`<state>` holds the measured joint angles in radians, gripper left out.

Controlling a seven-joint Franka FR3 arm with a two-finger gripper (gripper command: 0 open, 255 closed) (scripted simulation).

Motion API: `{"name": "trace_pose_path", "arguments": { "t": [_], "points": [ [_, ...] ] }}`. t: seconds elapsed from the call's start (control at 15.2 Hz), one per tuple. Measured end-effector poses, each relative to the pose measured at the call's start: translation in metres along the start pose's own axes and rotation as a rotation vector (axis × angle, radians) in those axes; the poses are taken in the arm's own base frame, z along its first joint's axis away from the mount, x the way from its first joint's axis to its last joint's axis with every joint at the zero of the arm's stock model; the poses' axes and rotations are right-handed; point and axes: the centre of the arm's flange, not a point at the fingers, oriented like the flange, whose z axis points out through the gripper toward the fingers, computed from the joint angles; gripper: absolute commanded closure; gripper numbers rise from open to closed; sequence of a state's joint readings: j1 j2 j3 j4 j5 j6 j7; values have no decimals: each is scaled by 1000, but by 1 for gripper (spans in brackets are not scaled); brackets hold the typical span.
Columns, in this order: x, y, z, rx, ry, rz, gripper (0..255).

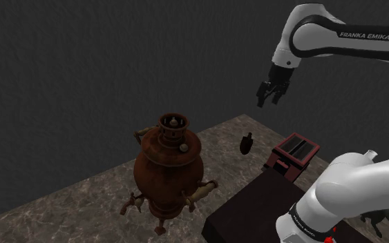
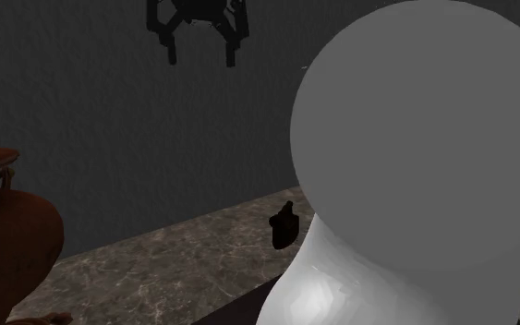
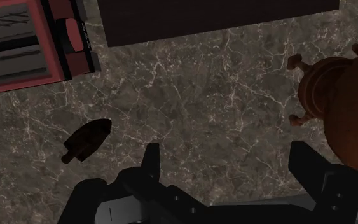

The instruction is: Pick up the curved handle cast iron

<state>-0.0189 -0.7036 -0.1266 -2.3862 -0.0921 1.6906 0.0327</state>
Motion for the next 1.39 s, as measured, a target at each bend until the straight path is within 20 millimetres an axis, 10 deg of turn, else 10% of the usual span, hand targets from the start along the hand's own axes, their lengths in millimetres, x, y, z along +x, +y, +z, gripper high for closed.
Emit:
{"name": "trace_pose_path", "arguments": {
  "t": [1.39],
  "points": [
    [120,144,210,64,-32,298,0]
  ]
}}
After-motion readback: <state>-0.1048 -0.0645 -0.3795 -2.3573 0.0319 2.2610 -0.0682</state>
